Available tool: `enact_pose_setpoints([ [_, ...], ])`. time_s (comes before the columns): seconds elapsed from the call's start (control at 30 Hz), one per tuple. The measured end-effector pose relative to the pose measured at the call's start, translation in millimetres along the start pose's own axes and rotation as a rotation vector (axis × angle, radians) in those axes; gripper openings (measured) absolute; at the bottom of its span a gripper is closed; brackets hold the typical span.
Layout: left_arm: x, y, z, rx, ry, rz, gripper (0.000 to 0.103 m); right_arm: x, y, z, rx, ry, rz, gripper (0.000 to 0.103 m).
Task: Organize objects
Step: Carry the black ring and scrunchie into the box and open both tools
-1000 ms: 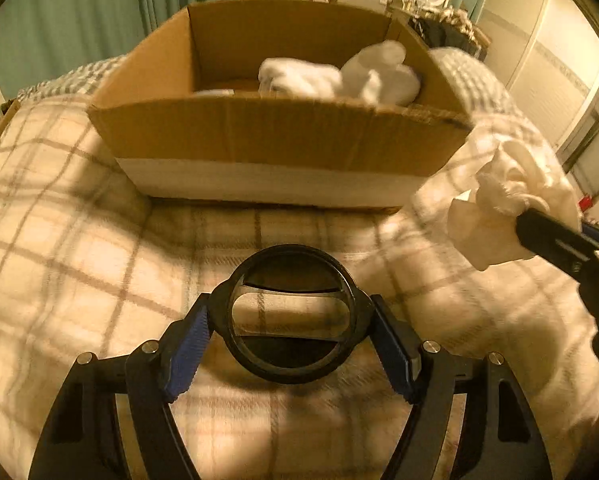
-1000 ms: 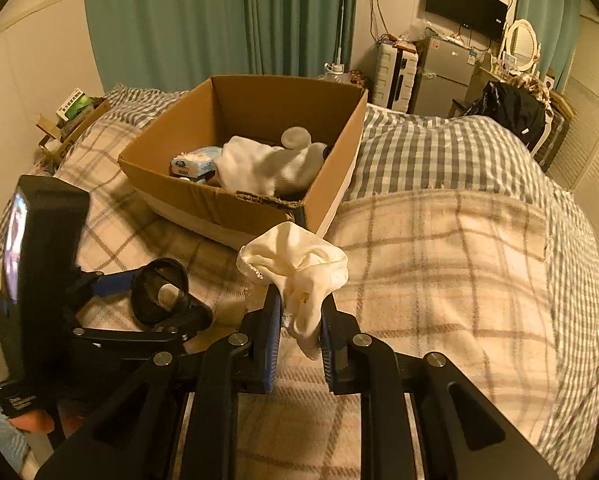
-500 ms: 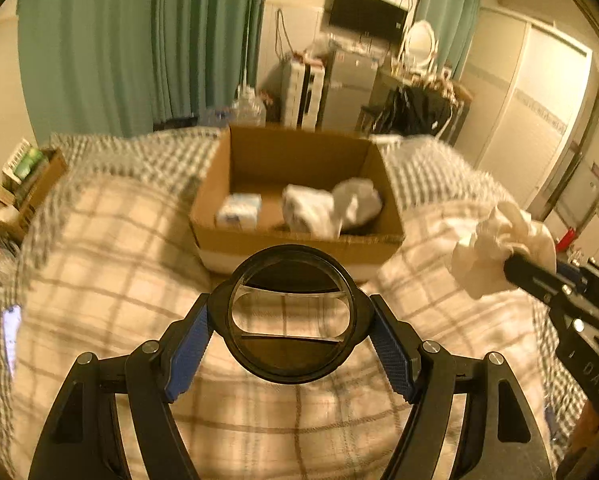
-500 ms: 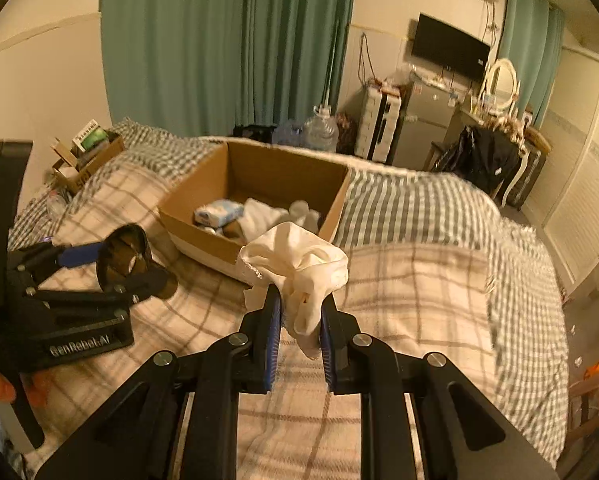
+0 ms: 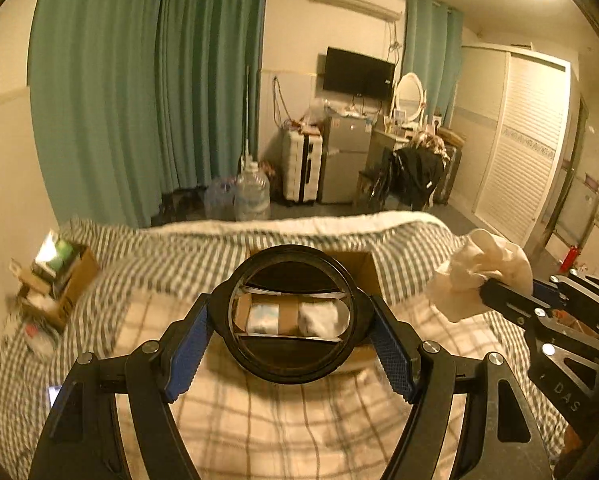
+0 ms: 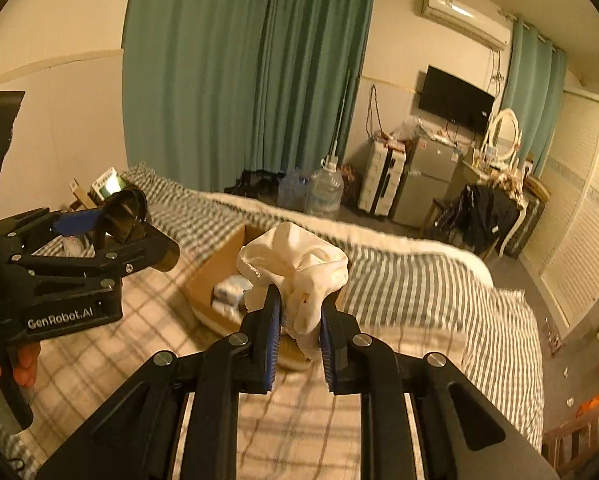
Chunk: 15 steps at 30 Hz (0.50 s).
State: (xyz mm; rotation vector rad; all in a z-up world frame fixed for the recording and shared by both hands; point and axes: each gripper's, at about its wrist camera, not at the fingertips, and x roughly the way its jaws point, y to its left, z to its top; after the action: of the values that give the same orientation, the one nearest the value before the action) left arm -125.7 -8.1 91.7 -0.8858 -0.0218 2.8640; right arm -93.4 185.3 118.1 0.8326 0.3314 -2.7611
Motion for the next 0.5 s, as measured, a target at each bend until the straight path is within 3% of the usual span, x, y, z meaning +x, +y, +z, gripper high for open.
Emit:
enact_pose_setpoints([
  [0.23, 31, 5, 28, 0.028, -0.021, 0.014, 0.077, 30, -7, 39, 0.008, -0.031, 0.02, 0.017],
  [0.5, 115, 13, 30, 0.029, 0.051, 0.023, 0.077, 118, -22, 48, 0.04, 0.035, 0.056, 0.016],
])
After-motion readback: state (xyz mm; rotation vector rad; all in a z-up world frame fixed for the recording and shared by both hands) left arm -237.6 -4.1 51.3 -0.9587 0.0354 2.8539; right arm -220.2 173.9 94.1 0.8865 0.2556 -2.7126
